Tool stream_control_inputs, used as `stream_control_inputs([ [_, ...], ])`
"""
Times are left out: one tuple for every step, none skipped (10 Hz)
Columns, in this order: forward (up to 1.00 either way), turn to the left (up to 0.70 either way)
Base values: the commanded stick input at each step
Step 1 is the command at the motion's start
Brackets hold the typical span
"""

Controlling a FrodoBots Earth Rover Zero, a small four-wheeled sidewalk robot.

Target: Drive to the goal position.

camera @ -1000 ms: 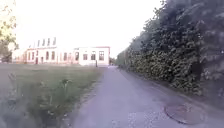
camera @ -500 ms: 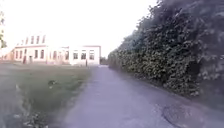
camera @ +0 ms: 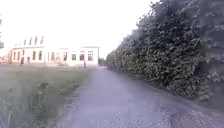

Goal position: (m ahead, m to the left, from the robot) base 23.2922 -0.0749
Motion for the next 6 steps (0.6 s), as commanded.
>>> stream_control_inputs([
  [0.50,0.00],
  [0.50,0.00],
  [0.50,0.00],
  [0.50,0.00],
  [0.50,0.00],
  [0.50,0.00],
])
